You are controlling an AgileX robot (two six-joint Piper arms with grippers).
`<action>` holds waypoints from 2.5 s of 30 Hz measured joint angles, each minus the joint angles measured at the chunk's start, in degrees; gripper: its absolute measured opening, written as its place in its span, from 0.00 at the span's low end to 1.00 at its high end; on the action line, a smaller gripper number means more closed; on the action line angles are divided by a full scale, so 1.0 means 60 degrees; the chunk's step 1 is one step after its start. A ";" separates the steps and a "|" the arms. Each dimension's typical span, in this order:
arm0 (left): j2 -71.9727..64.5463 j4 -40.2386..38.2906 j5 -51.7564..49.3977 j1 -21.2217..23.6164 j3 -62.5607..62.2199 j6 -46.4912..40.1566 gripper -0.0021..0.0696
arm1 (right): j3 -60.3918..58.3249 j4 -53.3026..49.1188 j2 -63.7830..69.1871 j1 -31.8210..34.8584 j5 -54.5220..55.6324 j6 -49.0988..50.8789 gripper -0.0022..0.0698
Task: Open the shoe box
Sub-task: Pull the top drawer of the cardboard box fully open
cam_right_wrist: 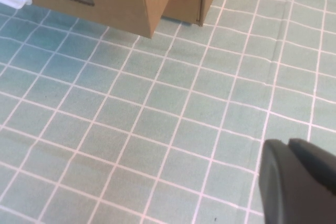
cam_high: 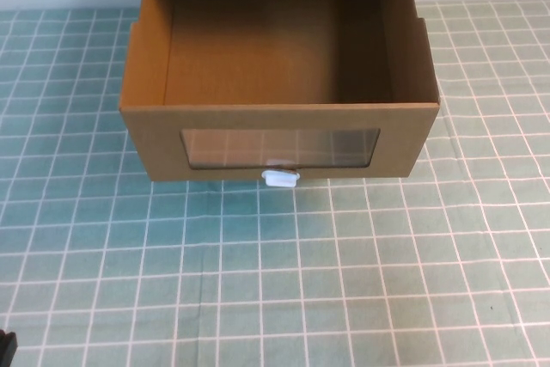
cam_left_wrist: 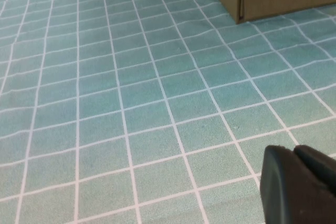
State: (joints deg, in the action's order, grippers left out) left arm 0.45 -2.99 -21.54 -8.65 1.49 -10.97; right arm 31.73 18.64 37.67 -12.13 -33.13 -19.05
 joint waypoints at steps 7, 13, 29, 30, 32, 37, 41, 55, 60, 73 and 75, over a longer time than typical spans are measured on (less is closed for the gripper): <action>0.0023 0.0001 -0.0024 0.0000 0.0000 -0.0038 0.02 | 0.0000 0.0000 0.0000 0.0000 -0.0022 0.0000 0.01; 0.0023 0.0001 -0.0024 0.0000 0.0000 -0.0059 0.02 | 0.0000 0.0000 0.0000 0.0000 -0.0036 0.0000 0.01; 0.0023 0.0001 -0.0024 0.0000 0.0000 -0.0078 0.02 | -0.0006 0.0000 -0.0244 0.0000 -0.0059 0.0000 0.01; 0.0023 0.0001 -0.0024 0.0000 0.0000 -0.0078 0.02 | -0.0006 0.0000 -0.0373 0.0000 -0.0078 0.0000 0.01; 0.0023 0.0001 -0.0024 0.0000 0.0000 -0.0078 0.02 | -0.0006 -0.0047 -0.0811 0.0014 -0.0117 0.0000 0.01; 0.0023 0.0001 -0.0024 0.0000 0.0000 -0.0078 0.02 | -0.0022 -0.0213 -0.2342 0.0299 -0.0139 0.0000 0.01; 0.0023 0.0001 -0.0024 0.0000 0.0000 -0.0078 0.02 | -0.0162 -0.0353 -0.3199 0.0477 -0.0273 0.0125 0.01; 0.0030 0.0001 -0.0024 0.0000 0.0000 -0.0112 0.02 | -0.2607 -0.1682 -0.5105 0.0476 0.1420 0.2906 0.01; 0.0030 0.0001 -0.0024 0.0000 0.0000 -0.0112 0.02 | -0.3866 -0.2727 -0.6157 0.0476 0.1634 0.3813 0.01; 0.0045 0.0001 -0.0024 0.0014 0.0000 -0.0112 0.02 | -0.5513 -0.3526 -0.6365 0.1219 0.1975 0.3900 0.01; 0.0045 0.0001 -0.0024 0.0014 0.0000 -0.0112 0.02 | -0.5513 -0.3569 -0.6365 0.1237 0.1975 0.3900 0.01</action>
State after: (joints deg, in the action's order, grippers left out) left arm 0.72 -2.98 -21.68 -8.57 1.49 -11.64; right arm -1.35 -2.78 -0.52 -4.70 -21.29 4.35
